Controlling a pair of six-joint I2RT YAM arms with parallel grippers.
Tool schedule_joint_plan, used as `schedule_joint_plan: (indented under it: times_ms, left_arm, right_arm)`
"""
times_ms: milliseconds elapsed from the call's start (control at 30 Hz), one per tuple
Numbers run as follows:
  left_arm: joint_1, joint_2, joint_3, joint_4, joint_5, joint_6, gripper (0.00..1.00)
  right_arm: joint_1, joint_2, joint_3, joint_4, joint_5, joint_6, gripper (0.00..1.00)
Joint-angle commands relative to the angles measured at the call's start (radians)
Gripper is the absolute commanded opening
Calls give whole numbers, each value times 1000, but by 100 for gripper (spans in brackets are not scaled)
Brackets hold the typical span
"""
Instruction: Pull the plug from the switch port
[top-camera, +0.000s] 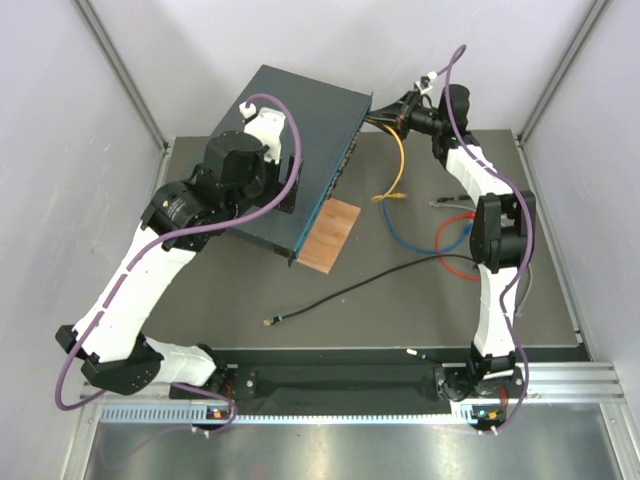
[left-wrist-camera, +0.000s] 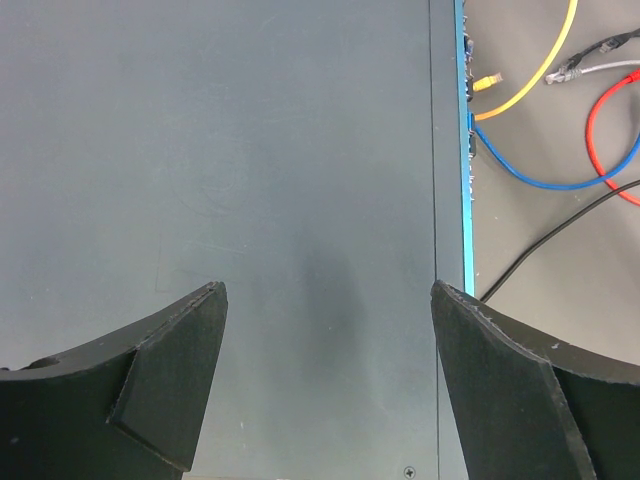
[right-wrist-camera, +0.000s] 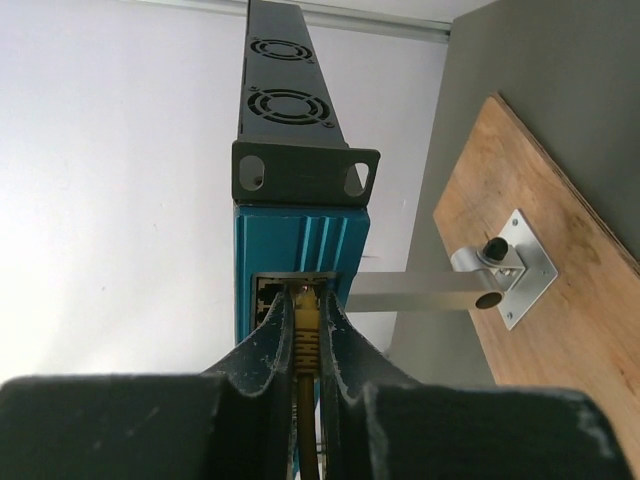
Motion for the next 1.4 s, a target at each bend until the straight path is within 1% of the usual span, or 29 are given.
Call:
schedule_joint_plan:
  times_ms: [0, 33, 67, 133, 200, 233, 267, 300, 333, 367, 400, 467, 567, 600, 633, 667, 733, 767, 800, 833, 1033, 1067, 1100, 1133, 1167, 1200, 1267, 1300, 1367]
  left_arm:
    - [4, -26, 4, 10, -23, 12, 88]
    - [4, -28, 4, 10, -21, 12, 88]
    - [4, -25, 5, 9, -20, 12, 88]
    - [4, -25, 5, 10, -20, 14, 88]
    - [4, -22, 7, 12, -18, 17, 88]
    - [4, -22, 5, 13, -18, 19, 88]
    - [4, -22, 7, 13, -17, 19, 88]
    - [4, -20, 7, 16, -15, 19, 88]
    - [4, -20, 8, 16, -14, 20, 88]
    - [4, -17, 11, 15, -12, 22, 88]
    - [4, -17, 14, 15, -10, 22, 88]
    - [4, -15, 14, 13, -13, 22, 88]
    - [4, -18, 13, 15, -12, 20, 88]
    - [4, -20, 10, 19, -12, 20, 88]
    - [4, -18, 10, 21, -6, 20, 88]
    - [4, -15, 11, 21, -3, 20, 88]
    - [4, -14, 14, 21, -1, 19, 88]
    - [4, -14, 14, 19, -1, 17, 88]
    - [4, -14, 14, 19, -3, 17, 88]
    - [4, -18, 11, 18, -3, 17, 88]
    - [3, -26, -1, 24, -7, 12, 88]
    - [4, -28, 1, 24, -7, 14, 88]
    - [4, -29, 1, 24, -9, 14, 88]
    - [4, -29, 1, 23, -10, 14, 88]
    - [4, -32, 1, 23, -12, 14, 88]
    - [4, -32, -1, 23, -13, 13, 88]
    - [4, -38, -5, 26, -20, 12, 88]
    - [4, -41, -5, 29, -20, 11, 88]
    - [4, -43, -7, 35, -18, 11, 88]
  right_arm:
    - [34, -18, 56, 12, 5, -55, 0]
    - [31, -23, 76, -112, 11, -103, 0]
    - [29, -38, 95, -160, 19, -199, 0]
    - [22, -61, 81, -147, 19, -215, 0]
    - [5, -92, -30, 148, -7, -49, 0]
    - [-10, -93, -70, 278, -10, 137, 0]
    - [-14, -83, -102, 457, -12, 206, 0]
    - [-18, -81, -104, 464, -19, 237, 0]
    - [-24, -89, -100, 411, -25, 158, 0]
    - [-27, -116, -54, 112, -28, 50, 0]
    - [-27, -125, -4, -76, -1, -239, 0]
    - [-26, -125, 145, -482, 51, -443, 0]
    - [-34, -151, 112, -547, 82, -533, 0]
    - [-35, -158, 88, -503, 58, -515, 0]
    - [-38, -177, -22, -421, 27, -457, 0]
    - [-40, -193, -96, -119, -23, -269, 0]
    - [-44, -214, -236, 86, -41, -116, 0]
    - [-44, -219, -244, 102, -42, -97, 0]
    - [-46, -222, -236, 12, -36, -160, 0]
    - [-46, -230, -221, -19, -32, -194, 0]
    - [-47, -231, -233, 2, -35, -191, 0]
    - [-50, -239, -226, -62, -29, -214, 0]
    - [-58, -247, -204, -141, 5, -326, 0]
    - [-64, -259, -131, -268, 39, -408, 0]
    - [-70, -257, -88, -535, 83, -494, 0]
    - [-90, -256, -43, -676, 197, -653, 0]
    - [-110, -245, 41, -856, 310, -773, 0]
    - [-135, -247, 44, -971, 399, -850, 0]
    - [-177, -270, -3, -1033, 465, -895, 0]
